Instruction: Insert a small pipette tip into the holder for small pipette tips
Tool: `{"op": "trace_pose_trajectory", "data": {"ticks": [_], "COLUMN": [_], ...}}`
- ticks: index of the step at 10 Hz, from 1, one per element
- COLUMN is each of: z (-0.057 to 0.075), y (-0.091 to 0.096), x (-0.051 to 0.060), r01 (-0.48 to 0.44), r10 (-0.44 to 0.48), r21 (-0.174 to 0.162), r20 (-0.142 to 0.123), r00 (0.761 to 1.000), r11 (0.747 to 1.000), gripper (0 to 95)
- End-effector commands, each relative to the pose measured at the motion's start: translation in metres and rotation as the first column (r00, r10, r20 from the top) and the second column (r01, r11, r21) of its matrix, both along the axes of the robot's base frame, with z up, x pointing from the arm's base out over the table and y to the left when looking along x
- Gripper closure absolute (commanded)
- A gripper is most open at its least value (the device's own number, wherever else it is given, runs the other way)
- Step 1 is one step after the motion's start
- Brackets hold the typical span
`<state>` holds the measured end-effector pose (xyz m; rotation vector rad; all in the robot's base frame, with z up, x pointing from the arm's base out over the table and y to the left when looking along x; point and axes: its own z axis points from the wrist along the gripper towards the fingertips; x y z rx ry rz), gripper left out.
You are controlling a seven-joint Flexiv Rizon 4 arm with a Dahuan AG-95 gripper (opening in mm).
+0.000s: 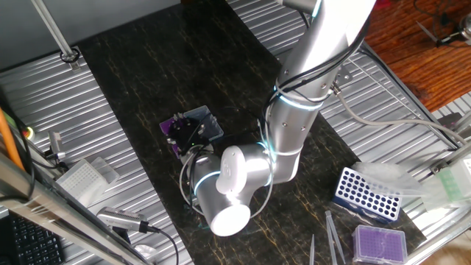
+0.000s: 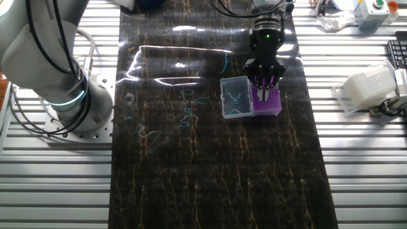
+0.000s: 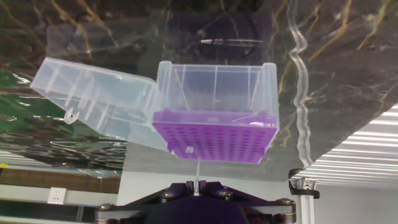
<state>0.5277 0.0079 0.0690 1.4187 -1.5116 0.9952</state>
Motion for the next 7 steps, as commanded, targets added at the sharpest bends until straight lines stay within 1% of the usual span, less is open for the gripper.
{"op": "trace_pose_trajectory", "data": {"ticks": [1, 2, 4, 6, 7], "z": [-0.0012, -0.001, 0.0003, 0.0005, 0.0003], "y": [0.0009, 0.0009, 0.0012, 0.0011, 0.001], "x": [0.0008, 0.0008, 0.0004, -0.0004, -0.0009], "r01": [0.017, 0.017, 0.018, 0.017, 0.017], "r10": [-0.02, -0.02, -0.022, -0.022, -0.023], "r21": [0.054, 0.056, 0.058, 0.083, 0.085], "r20": [0.052, 0.061, 0.062, 0.061, 0.063], "r00": [0.998, 0.998, 0.998, 0.998, 0.998], "r11": [0.998, 0.998, 0.998, 0.996, 0.996], "gripper": [95.0, 95.0, 95.0, 95.0, 95.0]}}
